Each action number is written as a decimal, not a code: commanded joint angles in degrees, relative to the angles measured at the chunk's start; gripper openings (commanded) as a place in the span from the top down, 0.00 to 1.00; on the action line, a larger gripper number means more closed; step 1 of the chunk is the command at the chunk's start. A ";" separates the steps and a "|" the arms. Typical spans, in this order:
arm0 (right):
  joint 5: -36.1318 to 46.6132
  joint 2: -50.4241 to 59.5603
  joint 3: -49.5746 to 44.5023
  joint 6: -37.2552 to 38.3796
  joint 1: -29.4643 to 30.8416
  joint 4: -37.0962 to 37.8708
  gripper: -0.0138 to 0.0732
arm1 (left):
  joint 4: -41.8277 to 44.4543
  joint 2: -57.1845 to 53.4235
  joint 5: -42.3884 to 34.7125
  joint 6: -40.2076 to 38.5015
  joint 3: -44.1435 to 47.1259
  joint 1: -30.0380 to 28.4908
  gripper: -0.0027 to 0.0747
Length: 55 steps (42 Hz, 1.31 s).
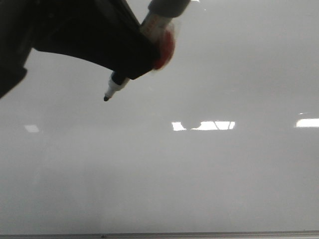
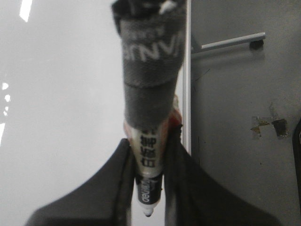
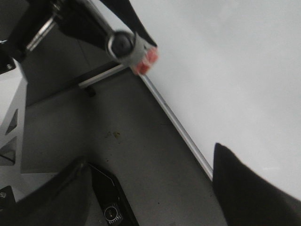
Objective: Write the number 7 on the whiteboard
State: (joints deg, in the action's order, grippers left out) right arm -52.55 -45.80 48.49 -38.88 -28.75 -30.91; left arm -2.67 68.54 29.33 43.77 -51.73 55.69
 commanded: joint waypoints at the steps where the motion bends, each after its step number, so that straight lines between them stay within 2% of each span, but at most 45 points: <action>1: 4.09 -3.11 4.37 -2.76 -2.71 -2.62 0.20 | -0.19 -1.61 -3.94 0.11 -2.00 1.62 0.99; 11: 4.62 -11.23 10.30 -3.65 -7.65 -2.62 0.20 | -0.19 -1.61 -4.44 0.11 -2.00 1.63 0.99; 22: 4.76 -17.36 12.64 -4.55 -10.13 -2.68 0.20 | -0.19 -1.61 -5.07 0.11 -2.00 1.63 0.99; 30: 5.63 -19.78 13.10 -4.96 -10.13 -2.78 0.29 | -0.19 -1.61 -5.07 0.11 -2.00 1.63 0.99; 36: 6.56 -19.91 13.10 -4.96 -10.13 -2.80 0.44 | -0.19 -1.61 -5.07 0.11 -2.00 1.63 0.99; 45: 6.45 -19.91 13.10 -4.96 -10.13 -3.37 0.93 | -0.19 -1.61 -5.33 0.11 -2.00 1.63 0.99; 46: 6.39 -19.91 13.10 -4.96 -10.13 -3.37 0.92 | -0.19 -1.61 -5.51 0.11 -2.00 1.63 0.98; 49: 6.27 -19.91 13.10 -4.96 -10.13 -3.37 0.91 | -0.19 -1.61 -6.11 0.11 -2.00 1.63 0.88; 55: 6.38 -19.91 13.10 -5.02 -10.07 -3.37 0.92 | -0.19 -1.61 -7.48 -0.46 -2.00 1.63 0.46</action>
State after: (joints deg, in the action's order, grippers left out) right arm -48.56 -66.67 59.50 -43.19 -38.83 -31.36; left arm -2.60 68.54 27.77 43.24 -51.73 56.98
